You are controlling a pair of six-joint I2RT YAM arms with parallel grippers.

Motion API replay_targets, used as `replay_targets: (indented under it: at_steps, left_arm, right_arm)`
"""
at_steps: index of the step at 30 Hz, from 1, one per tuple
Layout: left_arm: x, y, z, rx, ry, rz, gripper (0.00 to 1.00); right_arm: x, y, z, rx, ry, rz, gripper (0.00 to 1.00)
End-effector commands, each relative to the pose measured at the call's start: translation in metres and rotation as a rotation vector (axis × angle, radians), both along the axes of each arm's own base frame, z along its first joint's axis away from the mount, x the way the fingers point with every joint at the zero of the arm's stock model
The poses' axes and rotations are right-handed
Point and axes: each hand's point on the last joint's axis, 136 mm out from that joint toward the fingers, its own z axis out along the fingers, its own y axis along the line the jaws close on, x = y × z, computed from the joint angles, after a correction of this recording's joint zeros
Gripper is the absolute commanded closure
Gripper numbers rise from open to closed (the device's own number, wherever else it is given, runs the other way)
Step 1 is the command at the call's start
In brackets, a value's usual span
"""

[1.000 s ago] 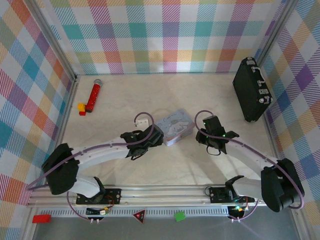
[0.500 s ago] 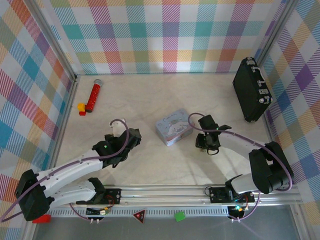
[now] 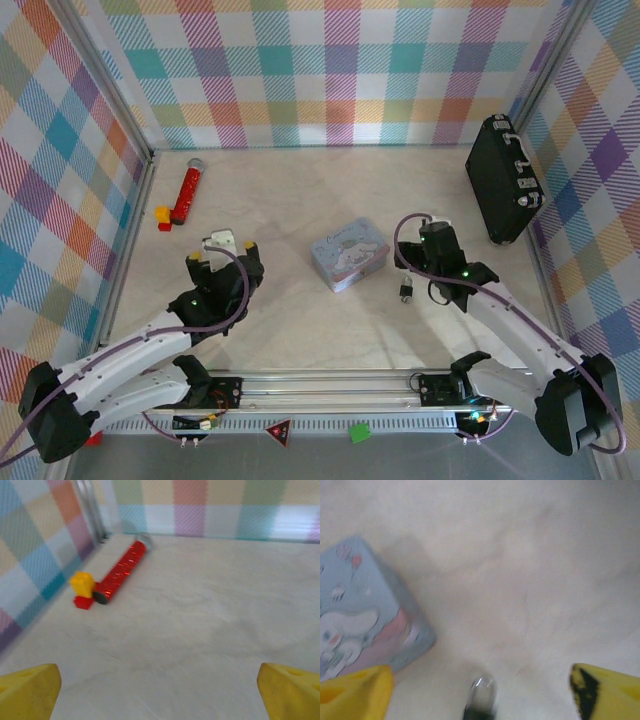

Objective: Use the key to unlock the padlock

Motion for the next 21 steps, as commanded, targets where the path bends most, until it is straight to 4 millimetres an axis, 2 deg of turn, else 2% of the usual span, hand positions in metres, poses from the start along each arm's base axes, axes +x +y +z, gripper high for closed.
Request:
replay_targets:
  at_steps: [1,4,7,10,14,17,20,21]
  left_arm:
    - [0.016,0.019,0.011,0.113,-0.097,0.066,0.00]
    - [0.033,0.023,-0.012,0.119,-0.079,-0.019,0.00]
    - [0.044,0.044,-0.028,0.104,-0.061,0.040,0.00]
    - [0.054,0.051,-0.049,0.073,-0.076,0.033,0.00]
    - [0.073,0.053,-0.080,0.013,-0.069,-0.043,0.00]
    - [0.089,0.046,-0.085,0.013,-0.078,-0.117,0.00]
    - [0.104,0.052,-0.115,-0.046,-0.049,-0.148,0.00]
    - [0.111,0.056,-0.114,-0.045,-0.082,-0.138,0.00]
  right_arm:
    - [0.025,-0.040,0.002,-0.224,-0.128,-0.112,0.02]
    - [0.038,-0.059,-0.014,-0.275,-0.111,-0.170,0.00]
    - [0.050,-0.065,-0.028,-0.297,-0.142,-0.173,0.01]
    - [0.061,-0.067,-0.037,-0.306,-0.197,-0.177,0.01]
    - [0.072,-0.068,-0.031,-0.317,-0.299,-0.160,0.01]
    - [0.080,-0.069,-0.021,-0.235,-0.409,-0.127,0.01]
    - [0.087,-0.074,-0.035,-0.104,-0.430,-0.070,0.01]
    - [0.086,-0.069,-0.041,-0.081,-0.389,-0.033,0.01]
